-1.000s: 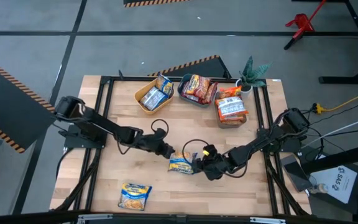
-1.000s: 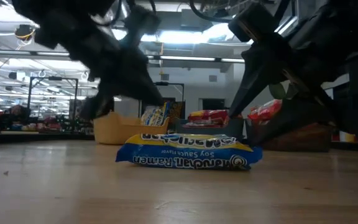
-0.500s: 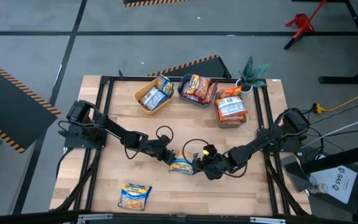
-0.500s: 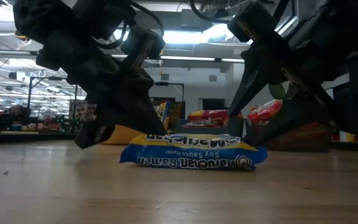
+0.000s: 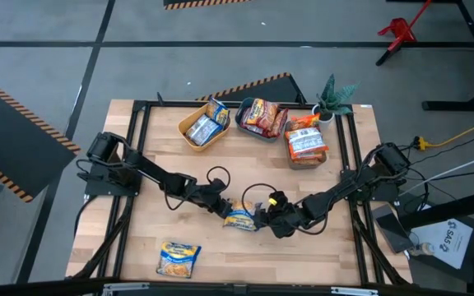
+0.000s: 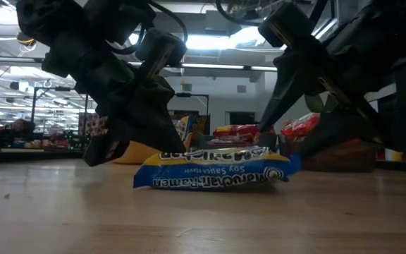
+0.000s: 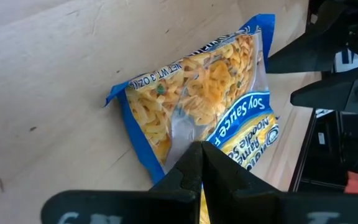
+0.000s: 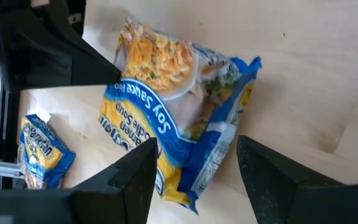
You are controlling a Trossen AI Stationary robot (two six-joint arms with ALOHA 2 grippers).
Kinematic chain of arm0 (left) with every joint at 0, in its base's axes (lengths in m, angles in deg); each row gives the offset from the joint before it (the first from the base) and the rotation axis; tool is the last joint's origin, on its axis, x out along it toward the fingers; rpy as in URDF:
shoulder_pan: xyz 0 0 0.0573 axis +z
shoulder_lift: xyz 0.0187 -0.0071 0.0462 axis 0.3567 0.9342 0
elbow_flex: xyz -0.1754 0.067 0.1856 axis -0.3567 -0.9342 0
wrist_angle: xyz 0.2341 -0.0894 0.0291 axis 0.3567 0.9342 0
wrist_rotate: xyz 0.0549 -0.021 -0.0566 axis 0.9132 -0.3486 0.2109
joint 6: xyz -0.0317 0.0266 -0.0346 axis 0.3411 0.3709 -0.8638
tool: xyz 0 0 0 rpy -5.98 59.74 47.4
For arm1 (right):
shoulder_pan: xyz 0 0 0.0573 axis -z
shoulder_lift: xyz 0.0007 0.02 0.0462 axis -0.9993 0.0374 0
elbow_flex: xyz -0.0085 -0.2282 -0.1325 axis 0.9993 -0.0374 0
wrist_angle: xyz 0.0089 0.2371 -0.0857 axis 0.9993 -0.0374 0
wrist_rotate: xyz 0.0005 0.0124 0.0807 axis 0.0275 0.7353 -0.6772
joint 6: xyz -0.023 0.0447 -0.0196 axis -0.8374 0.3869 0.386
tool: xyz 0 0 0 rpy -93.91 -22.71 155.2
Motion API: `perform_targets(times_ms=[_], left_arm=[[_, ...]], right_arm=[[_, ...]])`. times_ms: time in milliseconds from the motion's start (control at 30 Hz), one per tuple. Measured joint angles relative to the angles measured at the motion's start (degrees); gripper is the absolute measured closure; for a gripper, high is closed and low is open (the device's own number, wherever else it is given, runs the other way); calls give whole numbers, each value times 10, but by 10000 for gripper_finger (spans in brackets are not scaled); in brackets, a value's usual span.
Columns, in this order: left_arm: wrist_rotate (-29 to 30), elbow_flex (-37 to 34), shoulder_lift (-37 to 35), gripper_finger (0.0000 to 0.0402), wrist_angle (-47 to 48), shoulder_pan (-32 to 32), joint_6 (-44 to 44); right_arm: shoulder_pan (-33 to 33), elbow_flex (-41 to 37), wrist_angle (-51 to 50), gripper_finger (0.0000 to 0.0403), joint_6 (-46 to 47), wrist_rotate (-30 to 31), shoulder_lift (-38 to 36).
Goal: Sort Maruchan noodles
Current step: Put the top blue noodle pack into the yellow bin
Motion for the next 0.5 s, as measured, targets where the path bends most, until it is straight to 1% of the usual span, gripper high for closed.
perform_targets(times_ms=[200, 400, 500], left_arm=[[-2, 0, -1, 401, 16, 4, 0], [1, 0, -1, 401, 19, 2, 7], [0, 0, -1, 401, 20, 2, 13]], right_arm=[[0, 0, 0, 196, 3, 22, 0], [0, 0, -1, 196, 44, 18, 11], [5, 1, 19, 191, 60, 12, 31]])
